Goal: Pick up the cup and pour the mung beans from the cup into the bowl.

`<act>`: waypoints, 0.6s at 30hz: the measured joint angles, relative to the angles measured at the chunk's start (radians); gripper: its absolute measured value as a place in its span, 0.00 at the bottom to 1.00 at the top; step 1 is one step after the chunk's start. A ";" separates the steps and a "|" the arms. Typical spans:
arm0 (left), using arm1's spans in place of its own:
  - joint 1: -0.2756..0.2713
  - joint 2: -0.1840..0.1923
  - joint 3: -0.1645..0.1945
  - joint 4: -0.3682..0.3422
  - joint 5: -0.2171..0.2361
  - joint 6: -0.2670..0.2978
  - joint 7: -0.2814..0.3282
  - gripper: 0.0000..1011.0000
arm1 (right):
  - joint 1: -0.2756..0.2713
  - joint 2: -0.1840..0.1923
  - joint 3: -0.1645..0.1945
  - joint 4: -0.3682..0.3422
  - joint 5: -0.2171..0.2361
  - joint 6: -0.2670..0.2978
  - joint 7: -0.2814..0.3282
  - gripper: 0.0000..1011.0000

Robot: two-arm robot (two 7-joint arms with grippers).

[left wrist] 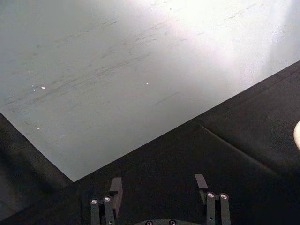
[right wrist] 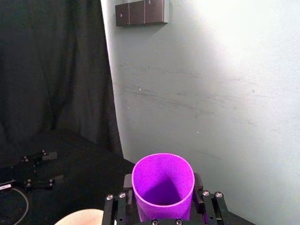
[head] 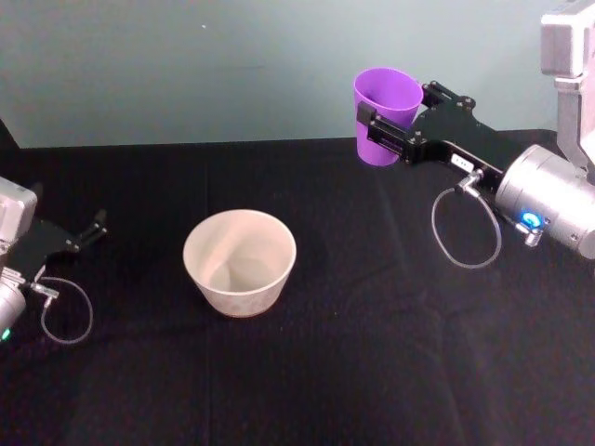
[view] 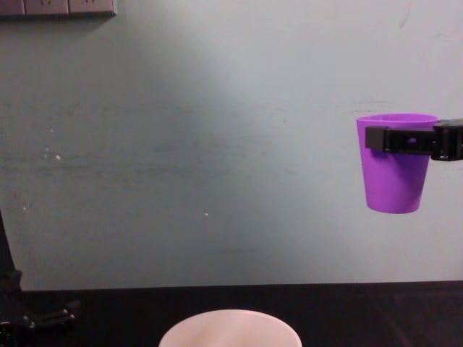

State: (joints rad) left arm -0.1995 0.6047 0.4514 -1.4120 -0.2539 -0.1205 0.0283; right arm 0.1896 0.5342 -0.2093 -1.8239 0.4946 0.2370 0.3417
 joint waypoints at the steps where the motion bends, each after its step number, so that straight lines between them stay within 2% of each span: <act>1: 0.000 0.000 0.000 0.000 0.000 0.000 0.000 0.99 | 0.000 0.000 0.000 0.000 0.000 0.000 0.000 0.72; 18: 0.000 0.000 0.000 0.000 0.000 0.000 0.000 0.99 | 0.000 0.000 0.000 0.000 0.000 0.000 0.000 0.72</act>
State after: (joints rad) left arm -0.1995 0.6047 0.4514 -1.4120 -0.2539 -0.1205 0.0283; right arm 0.1896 0.5343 -0.2093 -1.8239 0.4945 0.2369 0.3417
